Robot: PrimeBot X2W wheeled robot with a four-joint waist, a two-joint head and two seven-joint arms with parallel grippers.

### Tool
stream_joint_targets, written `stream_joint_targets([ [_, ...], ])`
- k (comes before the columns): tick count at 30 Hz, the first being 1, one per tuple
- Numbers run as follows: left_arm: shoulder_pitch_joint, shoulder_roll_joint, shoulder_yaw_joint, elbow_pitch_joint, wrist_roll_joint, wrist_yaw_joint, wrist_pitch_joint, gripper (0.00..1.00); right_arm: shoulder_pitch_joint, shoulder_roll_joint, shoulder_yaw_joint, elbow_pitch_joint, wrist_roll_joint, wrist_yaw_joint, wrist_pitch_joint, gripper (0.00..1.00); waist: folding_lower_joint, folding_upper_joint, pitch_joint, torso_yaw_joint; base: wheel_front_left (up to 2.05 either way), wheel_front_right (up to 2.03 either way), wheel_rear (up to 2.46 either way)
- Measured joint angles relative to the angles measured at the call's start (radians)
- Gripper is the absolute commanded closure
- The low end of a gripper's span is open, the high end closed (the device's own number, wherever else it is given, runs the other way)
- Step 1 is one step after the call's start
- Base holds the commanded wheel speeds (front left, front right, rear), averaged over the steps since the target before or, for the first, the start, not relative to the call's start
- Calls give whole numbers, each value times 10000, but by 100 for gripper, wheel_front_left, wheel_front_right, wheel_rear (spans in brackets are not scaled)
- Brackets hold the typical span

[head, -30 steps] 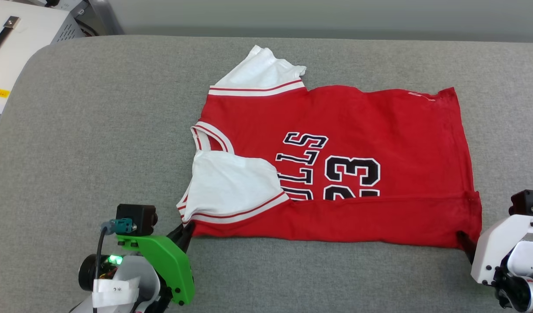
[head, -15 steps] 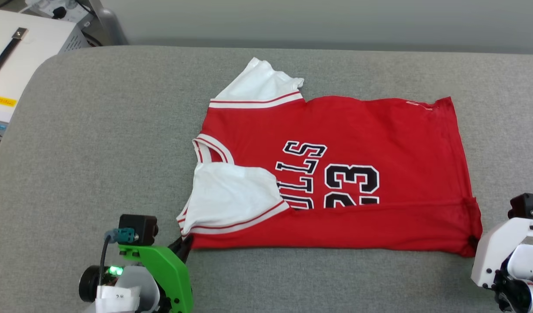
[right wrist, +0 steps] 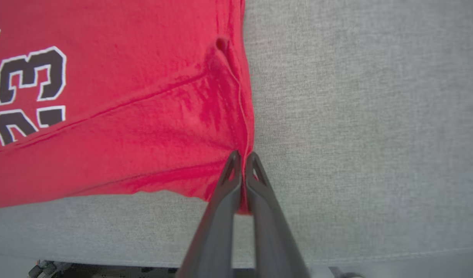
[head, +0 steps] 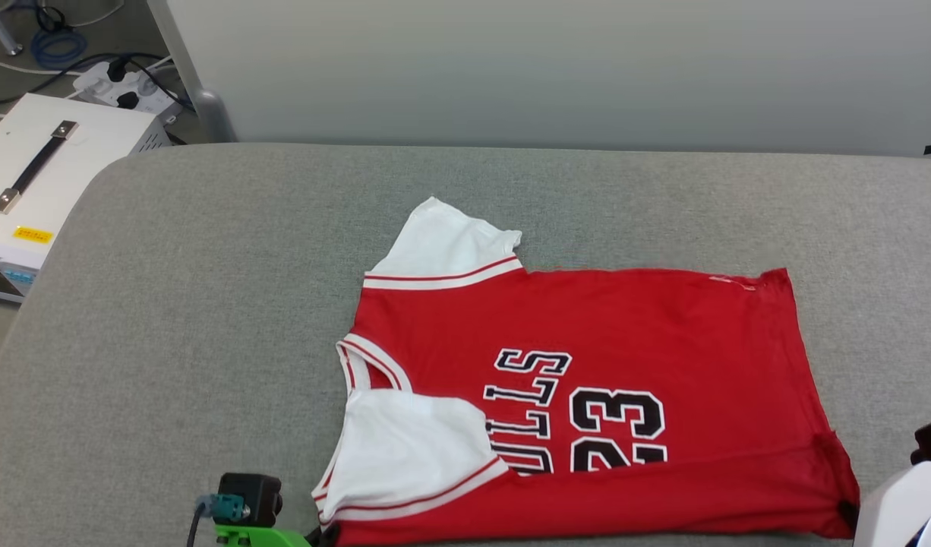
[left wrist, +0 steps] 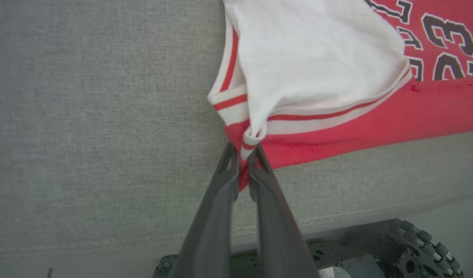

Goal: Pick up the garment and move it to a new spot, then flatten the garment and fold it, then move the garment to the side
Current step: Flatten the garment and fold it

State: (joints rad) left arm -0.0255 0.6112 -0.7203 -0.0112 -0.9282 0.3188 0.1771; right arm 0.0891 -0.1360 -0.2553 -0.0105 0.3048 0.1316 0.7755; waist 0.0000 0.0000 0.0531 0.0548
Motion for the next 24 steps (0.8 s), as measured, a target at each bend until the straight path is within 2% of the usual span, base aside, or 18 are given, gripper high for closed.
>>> stream_joint_targets([
  [5,311,92,-167,-54,-58,84,88,100,689,215,-284,-510,-2,0,617,100,0,0,-160,25,0,0,0],
  [9,337,40,-284,169,-52,77,86,100,889,297,-349,-581,-105,0,711,100,0,0,-141,29,0,0,0],
  [10,335,6,-301,245,-40,63,86,77,889,320,-345,-568,-107,0,711,100,0,0,-129,24,0,0,0],
  [11,328,-23,-336,336,-21,29,86,60,888,351,-343,-548,-107,0,704,100,0,0,-113,16,0,0,0],
  [12,319,-40,-368,414,17,19,84,0,887,372,-337,-537,-107,0,642,16,0,0,-96,8,0,0,0],
  [13,306,-56,-393,485,50,8,82,0,880,372,-320,-522,-111,-2,585,0,0,0,-81,1,0,0,0],
  [18,94,-153,-222,608,217,-67,-439,0,706,307,-186,-581,-15,-2,-2,0,0,0,-58,2,0,0,0],
  [24,-453,-219,249,276,646,-278,-1774,0,141,-203,305,-1045,341,-2,-1662,0,0,0,-132,-62,0,0,0],
])
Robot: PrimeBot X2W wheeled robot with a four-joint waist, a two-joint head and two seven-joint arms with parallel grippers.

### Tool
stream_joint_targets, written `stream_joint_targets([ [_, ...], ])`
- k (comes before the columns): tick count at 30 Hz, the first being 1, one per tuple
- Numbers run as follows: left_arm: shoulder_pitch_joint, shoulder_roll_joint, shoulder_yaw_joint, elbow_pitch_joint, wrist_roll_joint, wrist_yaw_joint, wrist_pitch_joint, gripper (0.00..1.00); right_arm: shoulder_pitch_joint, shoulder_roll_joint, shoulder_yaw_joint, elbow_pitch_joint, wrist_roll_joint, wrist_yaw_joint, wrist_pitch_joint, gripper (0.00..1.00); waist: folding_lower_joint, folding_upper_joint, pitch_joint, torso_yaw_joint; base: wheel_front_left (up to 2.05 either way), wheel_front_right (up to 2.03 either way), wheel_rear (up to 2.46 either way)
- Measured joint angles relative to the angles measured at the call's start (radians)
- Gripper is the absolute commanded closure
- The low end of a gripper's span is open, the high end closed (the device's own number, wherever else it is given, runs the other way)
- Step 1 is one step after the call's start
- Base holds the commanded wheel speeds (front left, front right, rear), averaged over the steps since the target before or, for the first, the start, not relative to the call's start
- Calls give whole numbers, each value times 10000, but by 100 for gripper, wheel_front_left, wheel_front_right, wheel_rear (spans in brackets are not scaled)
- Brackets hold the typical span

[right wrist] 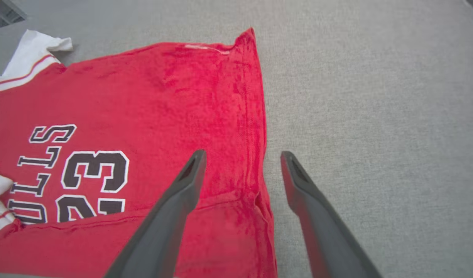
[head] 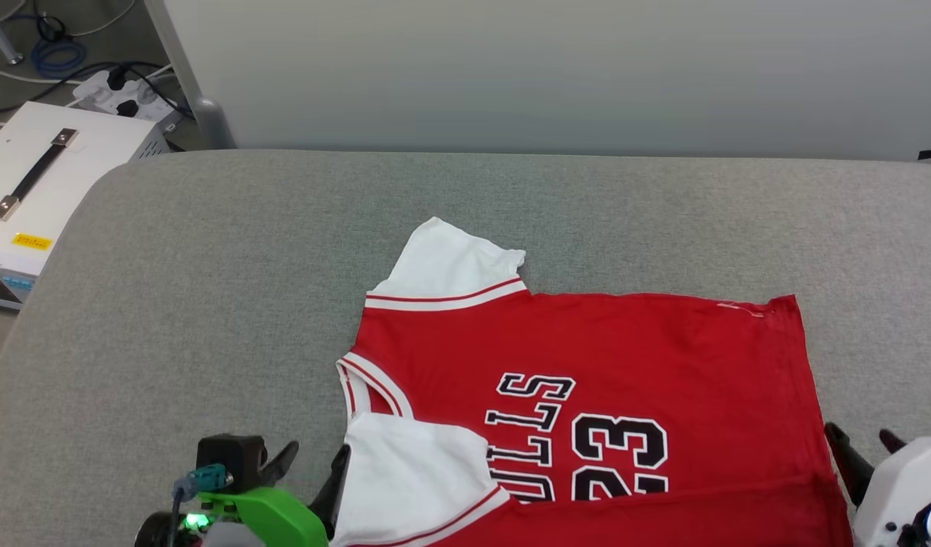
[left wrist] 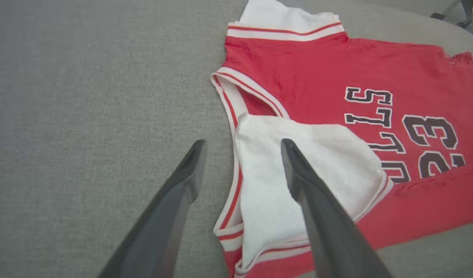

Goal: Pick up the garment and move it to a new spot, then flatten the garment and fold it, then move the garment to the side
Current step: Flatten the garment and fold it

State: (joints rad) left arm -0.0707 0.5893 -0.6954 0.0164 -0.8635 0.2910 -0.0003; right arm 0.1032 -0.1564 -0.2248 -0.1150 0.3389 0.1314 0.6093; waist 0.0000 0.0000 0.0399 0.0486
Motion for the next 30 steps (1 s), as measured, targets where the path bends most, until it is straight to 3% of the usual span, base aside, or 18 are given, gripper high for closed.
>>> stream_joint_targets([
  [6,-705,-119,222,-165,474,-337,-995,0,-479,-326,612,-205,8,0,-1868,0,0,0,38,-253,0,0,0],
  [11,-1895,-119,232,52,759,-817,-721,0,-917,-311,1091,-370,4,0,-2786,0,0,0,445,-546,0,0,0],
  [16,-3697,92,61,439,844,-1534,564,0,-1245,-213,1296,-571,2,0,-2976,0,0,0,1006,-829,0,0,0],
  [24,-7052,272,-418,1868,844,-3114,3476,0,-1885,12,1636,-771,-13,0,-3152,0,0,0,2080,-1381,0,0,0],
  [30,-8761,265,-667,3300,679,-3756,5216,0,-2223,153,1983,-719,-12,0,-3335,0,1,0,2830,-1857,0,0,0],
])
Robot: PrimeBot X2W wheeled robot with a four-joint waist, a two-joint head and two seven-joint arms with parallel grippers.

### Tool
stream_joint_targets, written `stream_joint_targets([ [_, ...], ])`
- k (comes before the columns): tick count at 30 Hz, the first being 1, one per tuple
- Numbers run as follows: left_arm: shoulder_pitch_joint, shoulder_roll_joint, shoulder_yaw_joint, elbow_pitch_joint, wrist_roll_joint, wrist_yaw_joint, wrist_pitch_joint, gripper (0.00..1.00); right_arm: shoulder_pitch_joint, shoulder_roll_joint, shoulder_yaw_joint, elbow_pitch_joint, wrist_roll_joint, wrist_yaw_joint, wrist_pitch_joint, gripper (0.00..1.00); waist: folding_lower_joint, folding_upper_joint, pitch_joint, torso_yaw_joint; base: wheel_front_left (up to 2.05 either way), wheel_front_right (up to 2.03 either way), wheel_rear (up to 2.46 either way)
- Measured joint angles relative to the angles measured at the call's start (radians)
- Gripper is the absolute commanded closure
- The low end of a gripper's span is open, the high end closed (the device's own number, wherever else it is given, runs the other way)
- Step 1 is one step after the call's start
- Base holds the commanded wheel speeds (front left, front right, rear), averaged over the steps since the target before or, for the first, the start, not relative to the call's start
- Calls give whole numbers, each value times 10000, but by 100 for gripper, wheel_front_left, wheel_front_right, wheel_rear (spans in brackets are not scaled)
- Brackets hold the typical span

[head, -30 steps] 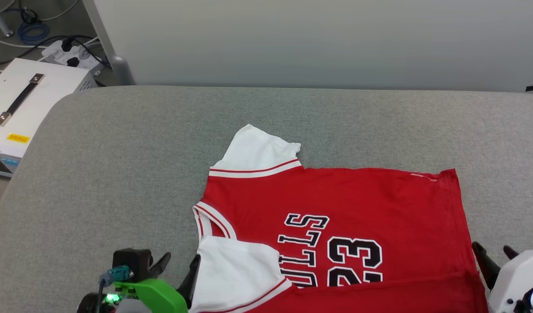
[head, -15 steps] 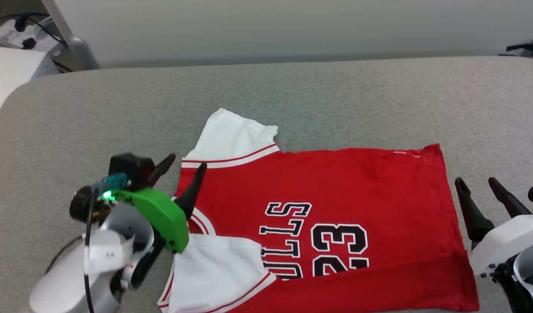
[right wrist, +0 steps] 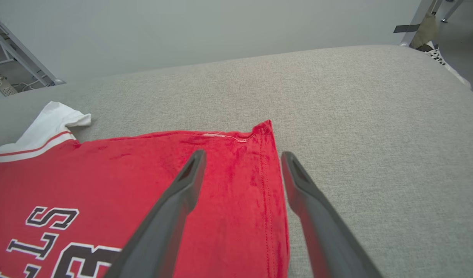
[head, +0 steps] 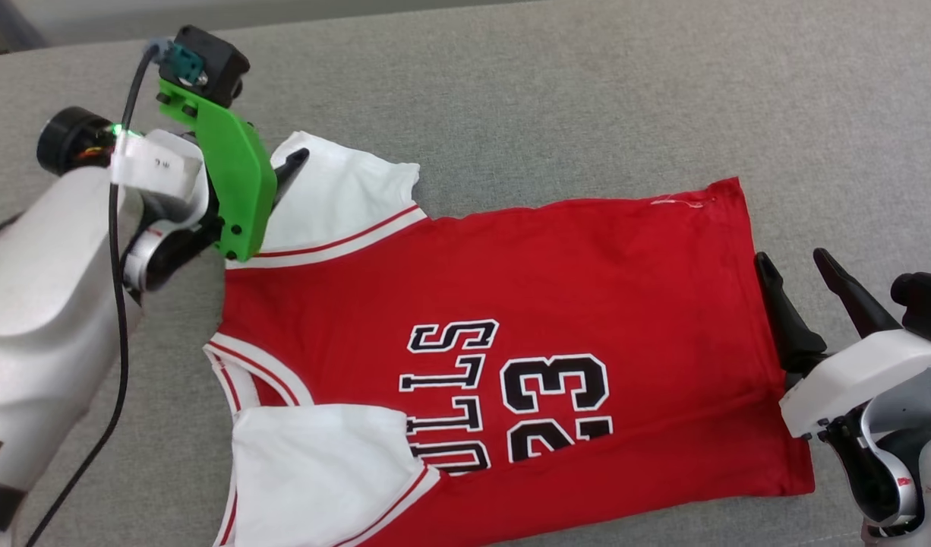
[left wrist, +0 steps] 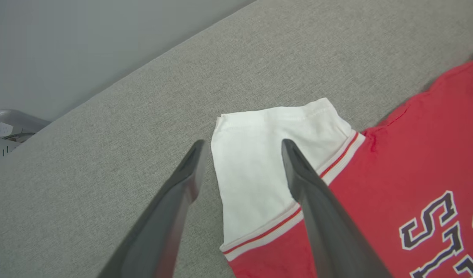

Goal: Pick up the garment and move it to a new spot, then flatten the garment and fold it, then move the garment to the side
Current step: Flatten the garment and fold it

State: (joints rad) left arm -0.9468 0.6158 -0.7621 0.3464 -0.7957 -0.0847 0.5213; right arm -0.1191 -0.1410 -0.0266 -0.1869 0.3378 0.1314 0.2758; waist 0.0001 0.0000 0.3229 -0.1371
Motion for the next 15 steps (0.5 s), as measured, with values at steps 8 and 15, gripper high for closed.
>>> stream_joint_targets([
  [8,-1476,-115,-430,2102,-50,-293,1189,0,-393,67,268,199,4,0,-345,0,1,0,1016,-703,0,0,0],
  [15,-1887,-284,-520,3521,-59,-359,953,0,-552,82,357,263,4,0,-431,0,1,0,1551,-1042,0,0,0],
])
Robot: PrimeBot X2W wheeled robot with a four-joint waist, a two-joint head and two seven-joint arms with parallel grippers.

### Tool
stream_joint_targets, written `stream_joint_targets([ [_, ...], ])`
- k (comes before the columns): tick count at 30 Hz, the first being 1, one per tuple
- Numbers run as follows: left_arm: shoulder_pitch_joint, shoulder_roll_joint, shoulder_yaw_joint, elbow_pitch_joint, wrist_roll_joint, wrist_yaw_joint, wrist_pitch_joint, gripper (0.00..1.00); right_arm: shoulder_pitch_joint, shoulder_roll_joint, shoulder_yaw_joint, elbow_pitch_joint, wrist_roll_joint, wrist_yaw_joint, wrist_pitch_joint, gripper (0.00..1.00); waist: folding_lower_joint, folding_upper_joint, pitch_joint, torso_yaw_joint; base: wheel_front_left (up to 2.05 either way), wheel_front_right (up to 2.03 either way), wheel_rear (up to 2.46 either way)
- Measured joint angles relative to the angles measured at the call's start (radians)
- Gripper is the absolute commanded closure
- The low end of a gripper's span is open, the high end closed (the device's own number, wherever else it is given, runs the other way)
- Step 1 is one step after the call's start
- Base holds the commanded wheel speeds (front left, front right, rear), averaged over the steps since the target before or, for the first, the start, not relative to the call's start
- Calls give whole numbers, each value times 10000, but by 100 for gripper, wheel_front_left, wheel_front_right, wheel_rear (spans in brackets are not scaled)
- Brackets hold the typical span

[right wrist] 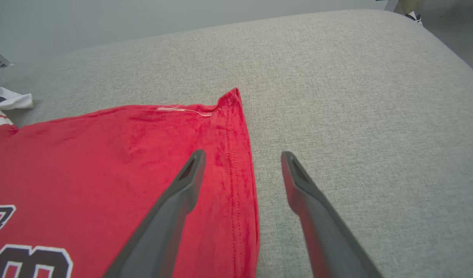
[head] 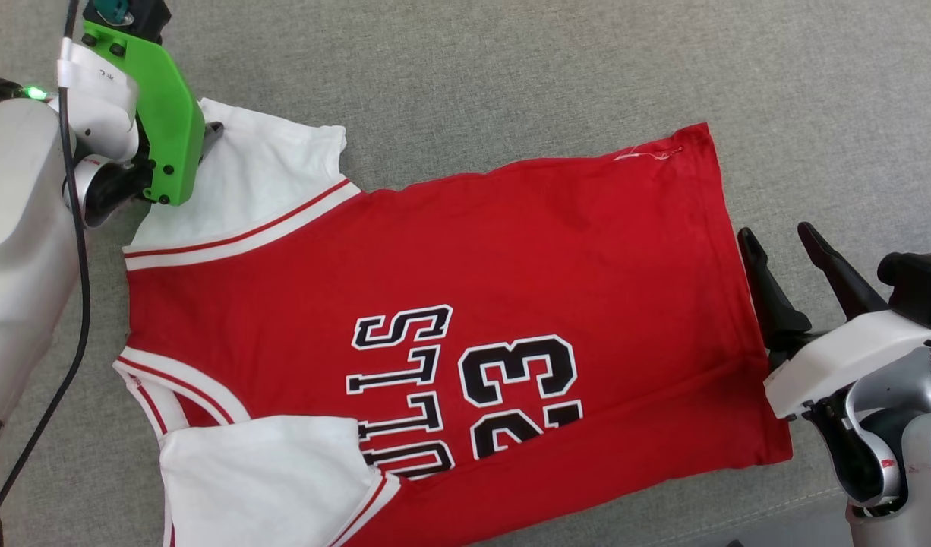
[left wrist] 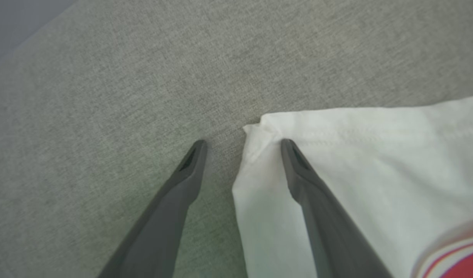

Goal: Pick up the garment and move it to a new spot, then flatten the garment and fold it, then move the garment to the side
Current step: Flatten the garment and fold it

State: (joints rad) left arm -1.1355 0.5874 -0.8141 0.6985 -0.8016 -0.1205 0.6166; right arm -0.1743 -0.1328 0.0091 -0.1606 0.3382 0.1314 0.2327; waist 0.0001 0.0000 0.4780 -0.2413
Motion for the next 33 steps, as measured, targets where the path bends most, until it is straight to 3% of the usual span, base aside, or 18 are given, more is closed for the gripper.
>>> stream_joint_targets([
  [1,-43,-8,0,81,-13,-8,-2,0,-18,6,4,10,0,0,0,0,0,0,28,-16,0,0,0],
  [2,-93,-6,-8,184,-36,-33,10,44,-40,8,12,23,0,0,0,0,0,0,59,-35,0,0,0],
  [3,-143,-8,-23,272,-69,-44,15,66,-64,10,15,36,0,0,0,0,0,0,84,-47,0,0,0],
  [4,-179,-15,-36,349,-104,-50,21,100,-91,12,15,42,0,0,0,0,0,0,104,-52,0,0,0],
  [10,-248,-232,-19,583,-610,-71,159,100,-137,10,6,107,-4,0,-2,0,0,0,107,14,0,0,0],
  [22,624,-435,477,456,-1649,-71,-1250,100,-138,-343,-155,328,-100,0,520,0,0,0,-679,251,0,0,0],
  [28,1286,-219,640,-654,-1885,-50,-1542,100,-134,-874,-337,456,33,0,1638,0,-1,0,-1220,610,0,0,0],
  [33,1972,163,727,-2451,-2199,384,-1419,100,-575,-1363,-416,807,353,-2,2899,0,-1,0,-1494,1111,0,0,0],
])
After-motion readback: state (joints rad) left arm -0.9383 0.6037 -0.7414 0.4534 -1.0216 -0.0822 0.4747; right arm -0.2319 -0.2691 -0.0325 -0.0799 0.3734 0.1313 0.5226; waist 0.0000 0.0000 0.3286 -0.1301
